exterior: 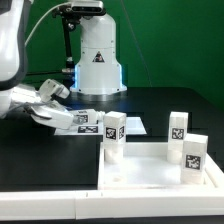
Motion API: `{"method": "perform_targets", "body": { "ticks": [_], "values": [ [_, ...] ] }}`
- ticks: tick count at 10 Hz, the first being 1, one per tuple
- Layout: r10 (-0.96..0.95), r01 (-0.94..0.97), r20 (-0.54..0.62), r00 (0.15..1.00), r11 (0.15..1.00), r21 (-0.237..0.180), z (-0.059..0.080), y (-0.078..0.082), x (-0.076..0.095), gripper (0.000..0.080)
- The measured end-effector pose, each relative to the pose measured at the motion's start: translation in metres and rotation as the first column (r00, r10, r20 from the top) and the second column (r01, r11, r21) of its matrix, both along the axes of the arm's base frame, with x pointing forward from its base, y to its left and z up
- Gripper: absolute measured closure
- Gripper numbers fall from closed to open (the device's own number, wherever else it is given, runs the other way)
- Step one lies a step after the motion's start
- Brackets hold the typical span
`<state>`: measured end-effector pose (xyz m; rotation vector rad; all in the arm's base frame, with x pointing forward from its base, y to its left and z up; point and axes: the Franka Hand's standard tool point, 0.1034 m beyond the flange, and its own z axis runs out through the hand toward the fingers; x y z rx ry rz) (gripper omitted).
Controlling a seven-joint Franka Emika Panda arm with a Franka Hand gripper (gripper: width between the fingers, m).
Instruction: Assemble square table
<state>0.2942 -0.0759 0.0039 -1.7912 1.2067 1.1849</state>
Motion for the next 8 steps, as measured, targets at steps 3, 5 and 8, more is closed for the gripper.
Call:
{"method": "perform_targets", "body": {
  "ticks": [3, 5, 8],
  "values": [
    [0.005, -0.005, -0.010, 1.000, 1.000, -0.006, -0.001, 0.004, 0.002, 0.0274],
    [0.005, -0.005, -0.010, 1.000, 1.000, -0.006, -0.001, 0.004, 0.002, 0.0412],
    [0.026, -0.025, 0.034, 0.999, 0.999, -0.020, 0.012, -0.002, 0.023, 0.0515]
  ]
}}
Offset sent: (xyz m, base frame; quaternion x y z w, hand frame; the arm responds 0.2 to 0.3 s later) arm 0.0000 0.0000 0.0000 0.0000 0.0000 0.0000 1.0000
